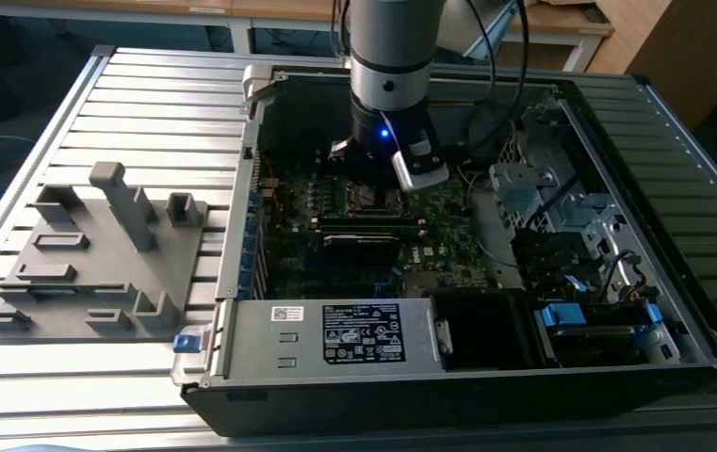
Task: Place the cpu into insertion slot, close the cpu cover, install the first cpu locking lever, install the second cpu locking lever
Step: 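Install the second cpu locking lever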
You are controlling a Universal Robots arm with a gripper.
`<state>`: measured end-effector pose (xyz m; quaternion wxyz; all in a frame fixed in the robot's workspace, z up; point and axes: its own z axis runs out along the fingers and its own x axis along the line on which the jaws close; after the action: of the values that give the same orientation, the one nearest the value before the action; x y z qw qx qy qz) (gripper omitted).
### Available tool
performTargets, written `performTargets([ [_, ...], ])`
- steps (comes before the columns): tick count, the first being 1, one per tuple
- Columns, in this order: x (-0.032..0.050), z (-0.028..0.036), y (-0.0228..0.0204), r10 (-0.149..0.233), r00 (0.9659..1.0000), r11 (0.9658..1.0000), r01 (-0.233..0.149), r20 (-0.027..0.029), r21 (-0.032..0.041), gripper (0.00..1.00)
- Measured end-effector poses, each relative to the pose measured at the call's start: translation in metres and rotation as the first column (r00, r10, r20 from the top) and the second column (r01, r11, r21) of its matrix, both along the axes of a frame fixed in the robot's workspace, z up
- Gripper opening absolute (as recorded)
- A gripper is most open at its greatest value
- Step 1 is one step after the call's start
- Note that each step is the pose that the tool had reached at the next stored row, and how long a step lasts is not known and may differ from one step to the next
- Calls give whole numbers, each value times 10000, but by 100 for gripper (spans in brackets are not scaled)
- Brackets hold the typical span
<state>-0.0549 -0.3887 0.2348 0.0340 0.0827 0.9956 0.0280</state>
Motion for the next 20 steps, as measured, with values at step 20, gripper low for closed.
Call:
performTargets([
  [20,0,1,283,1,10000,10000,-1,1,0,11],
])
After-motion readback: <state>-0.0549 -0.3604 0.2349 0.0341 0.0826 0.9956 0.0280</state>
